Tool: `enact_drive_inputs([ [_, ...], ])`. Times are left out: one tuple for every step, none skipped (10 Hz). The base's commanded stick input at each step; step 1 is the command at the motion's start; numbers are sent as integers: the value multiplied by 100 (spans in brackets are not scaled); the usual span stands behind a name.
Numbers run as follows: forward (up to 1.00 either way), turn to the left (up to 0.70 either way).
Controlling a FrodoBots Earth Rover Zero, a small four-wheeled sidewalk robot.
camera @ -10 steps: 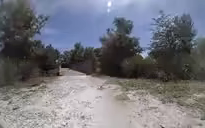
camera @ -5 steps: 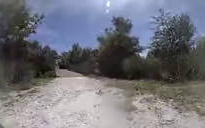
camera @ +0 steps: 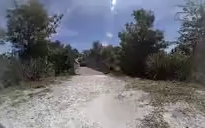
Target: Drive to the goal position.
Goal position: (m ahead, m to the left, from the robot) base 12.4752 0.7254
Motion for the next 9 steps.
enact_drive_inputs([
  [70, 0],
  [70, 0],
  [70, 0],
  [70, 0],
  [70, 0],
  [70, 0],
  [70, 0],
  [70, 0],
  [70, 0],
])
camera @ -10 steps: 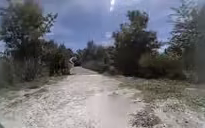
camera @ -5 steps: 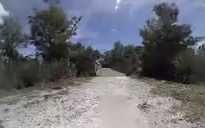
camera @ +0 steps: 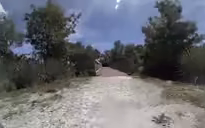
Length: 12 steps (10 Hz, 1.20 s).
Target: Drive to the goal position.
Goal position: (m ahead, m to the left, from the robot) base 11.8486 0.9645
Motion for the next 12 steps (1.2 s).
enact_drive_inputs([
  [70, 0],
  [70, 0],
  [70, 0],
  [70, -16],
  [70, -35],
  [70, -17],
  [70, 0],
  [70, 0],
  [70, -12],
  [70, -17],
  [70, 0],
  [70, 0],
])
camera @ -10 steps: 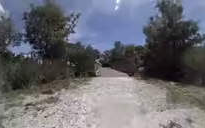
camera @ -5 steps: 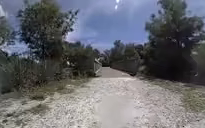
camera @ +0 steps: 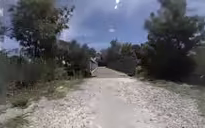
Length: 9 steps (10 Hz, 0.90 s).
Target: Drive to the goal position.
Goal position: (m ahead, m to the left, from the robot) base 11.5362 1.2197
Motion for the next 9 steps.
enact_drive_inputs([
  [70, 0],
  [70, 0],
  [70, 0],
  [70, 0],
  [70, 0],
  [70, 0],
  [70, 0],
  [70, 0],
  [70, 0],
])
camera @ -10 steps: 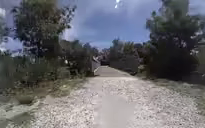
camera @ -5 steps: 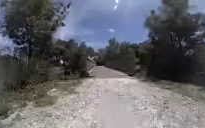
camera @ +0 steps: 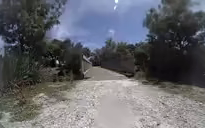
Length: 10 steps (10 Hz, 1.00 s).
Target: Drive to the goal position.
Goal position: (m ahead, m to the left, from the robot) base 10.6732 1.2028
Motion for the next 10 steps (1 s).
enact_drive_inputs([
  [70, 0],
  [70, -10],
  [70, -35],
  [70, -33],
  [70, 0],
  [70, 0],
  [70, 0],
  [70, 0],
  [70, 0],
  [70, 0],
])
